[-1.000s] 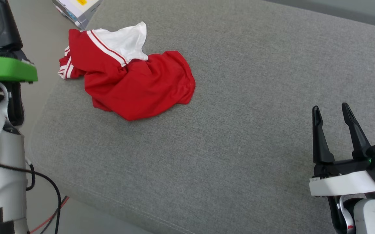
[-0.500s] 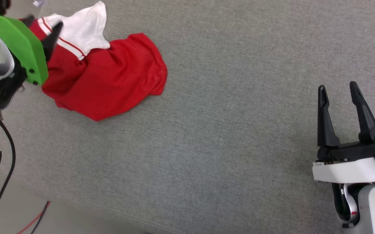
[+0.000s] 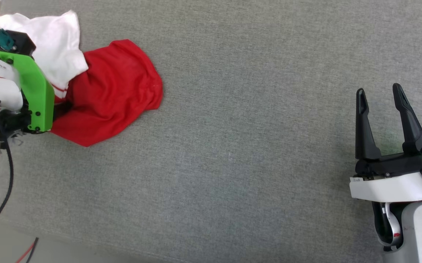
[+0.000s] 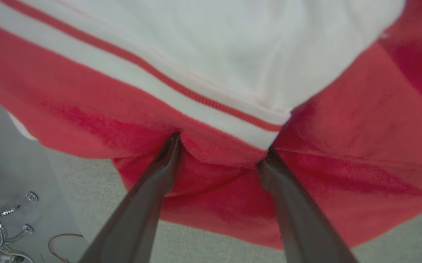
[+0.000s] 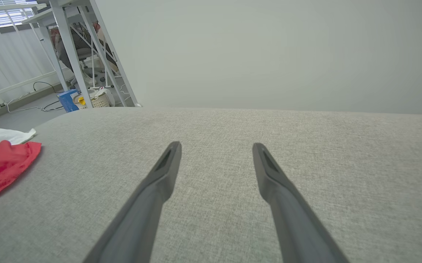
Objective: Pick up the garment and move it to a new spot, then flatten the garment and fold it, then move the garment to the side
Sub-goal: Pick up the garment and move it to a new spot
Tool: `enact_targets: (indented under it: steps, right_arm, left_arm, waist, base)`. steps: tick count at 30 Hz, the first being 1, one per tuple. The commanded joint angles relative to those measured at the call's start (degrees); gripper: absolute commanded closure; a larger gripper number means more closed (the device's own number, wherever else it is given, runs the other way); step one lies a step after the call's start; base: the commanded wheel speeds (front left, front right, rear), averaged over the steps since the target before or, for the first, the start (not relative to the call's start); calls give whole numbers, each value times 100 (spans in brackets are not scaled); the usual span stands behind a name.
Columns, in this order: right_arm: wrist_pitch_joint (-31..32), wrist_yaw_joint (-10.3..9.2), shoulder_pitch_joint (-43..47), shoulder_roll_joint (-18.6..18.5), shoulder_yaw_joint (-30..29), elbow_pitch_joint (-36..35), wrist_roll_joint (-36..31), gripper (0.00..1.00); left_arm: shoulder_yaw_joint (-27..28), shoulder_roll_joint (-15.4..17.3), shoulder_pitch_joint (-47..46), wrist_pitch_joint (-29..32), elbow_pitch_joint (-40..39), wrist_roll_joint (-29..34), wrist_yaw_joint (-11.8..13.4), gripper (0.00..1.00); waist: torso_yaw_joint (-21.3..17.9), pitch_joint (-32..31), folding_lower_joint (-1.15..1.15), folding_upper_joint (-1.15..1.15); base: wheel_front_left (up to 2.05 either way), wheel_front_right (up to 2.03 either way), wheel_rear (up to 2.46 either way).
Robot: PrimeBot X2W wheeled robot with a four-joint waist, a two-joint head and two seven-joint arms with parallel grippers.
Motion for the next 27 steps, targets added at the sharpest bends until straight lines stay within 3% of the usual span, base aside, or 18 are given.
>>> enact_targets:
  steps: [1, 7, 8, 9, 10, 21, 27]
  right_arm:
    - [-35, -5, -121, -19, 18, 5, -24, 0]
    - [-35, -5, -85, -19, 68, 71, -40, 0]
    - [-35, -5, -75, -19, 73, 84, -40, 0]
    - [-35, -5, -60, -19, 77, 103, -38, 0]
    - [-35, -5, -45, -19, 87, 116, -34, 0]
    - [-35, -5, 186, -19, 104, 236, 214, 0]
    - [-35, -5, 264, -19, 157, 302, 407, 0]
  left_arm:
    - [-100, -143, 117, -22, 127, -40, -14, 0]
    - [-574, -414, 208, -153, 440, -95, -14, 0]
    - [-622, -430, 194, -186, 472, -116, -14, 43]
    - [-676, -430, 158, -273, 498, -110, -14, 94]
    - [-702, -420, 124, -352, 519, -116, -14, 100]
    - [-972, 120, -569, -1874, -16, 257, -14, 100]
    - [-1226, 305, -872, -2312, -573, 533, -14, 100]
  waist:
    - [-71, 45, -1, 25]
    - [-98, 4, -1, 25]
    - [-92, -16, -1, 25]
    - [-78, -57, -1, 25]
    - [-69, -91, -1, 25]
    - [50, -777, -1, 25]
    - [-59, -1104, -1, 25]
  base:
    - [0, 0, 0]
    - [0, 0, 0]
    - [0, 0, 0]
    - [0, 0, 0]
    - [0, 0, 0]
    - [0, 0, 0]
    - [0, 0, 0]
